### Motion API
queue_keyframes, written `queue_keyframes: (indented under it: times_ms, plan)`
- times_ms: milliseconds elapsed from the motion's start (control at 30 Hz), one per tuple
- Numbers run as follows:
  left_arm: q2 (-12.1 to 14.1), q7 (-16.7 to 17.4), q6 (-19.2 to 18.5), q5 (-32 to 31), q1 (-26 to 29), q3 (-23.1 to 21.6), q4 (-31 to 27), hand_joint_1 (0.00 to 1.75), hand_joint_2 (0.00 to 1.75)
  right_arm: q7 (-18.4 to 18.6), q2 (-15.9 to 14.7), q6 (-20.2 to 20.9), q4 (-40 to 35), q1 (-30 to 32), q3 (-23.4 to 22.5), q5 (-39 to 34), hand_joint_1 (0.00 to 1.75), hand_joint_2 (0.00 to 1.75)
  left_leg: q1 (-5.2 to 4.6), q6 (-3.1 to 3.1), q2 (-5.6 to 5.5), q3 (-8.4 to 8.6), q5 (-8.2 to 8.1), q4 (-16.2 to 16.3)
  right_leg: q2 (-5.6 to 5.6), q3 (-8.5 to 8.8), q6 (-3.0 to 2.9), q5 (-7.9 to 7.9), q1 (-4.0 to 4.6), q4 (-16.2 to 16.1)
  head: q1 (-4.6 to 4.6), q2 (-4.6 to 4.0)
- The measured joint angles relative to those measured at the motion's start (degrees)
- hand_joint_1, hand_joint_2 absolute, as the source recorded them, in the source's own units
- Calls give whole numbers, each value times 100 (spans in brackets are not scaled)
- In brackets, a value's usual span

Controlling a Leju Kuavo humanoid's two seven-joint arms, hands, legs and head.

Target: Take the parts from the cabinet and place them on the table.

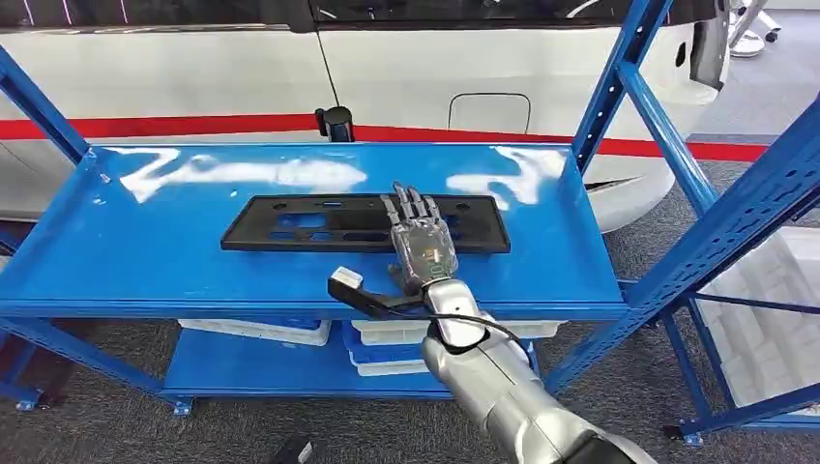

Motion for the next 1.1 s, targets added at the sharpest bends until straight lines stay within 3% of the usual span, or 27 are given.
queue_keyframes:
  times_ms: [233,767,1033,1067,1100]
  plan:
    - [2,83,26,105,-38,0,15,0,175,83,107,312,173,-107,0,260,0,175,0,0,0,0,1,0,0,0,0,0,1,0,-2,0]
    - [50,63,28,107,-76,-31,66,0,175,315,142,507,396,-502,0,426,0,175,0,0,0,0,1,1,0,0,0,0,1,1,-2,0]
    - [-231,-349,868,393,-343,-22,66,0,175,256,94,531,424,-666,-61,411,0,175,-2,2,0,-1,4,4,1,-1,8,7,-2,1,0,0]
    - [-249,-373,900,411,-367,-22,66,0,175,236,90,531,428,-677,-65,411,175,175,-3,2,0,-1,5,4,1,-1,9,7,-2,1,-2,0]
    - [-271,-413,935,411,-384,-22,66,0,175,214,85,531,435,-686,-70,411,175,175,-3,2,0,-1,5,4,1,-1,9,7,-2,1,2,0]
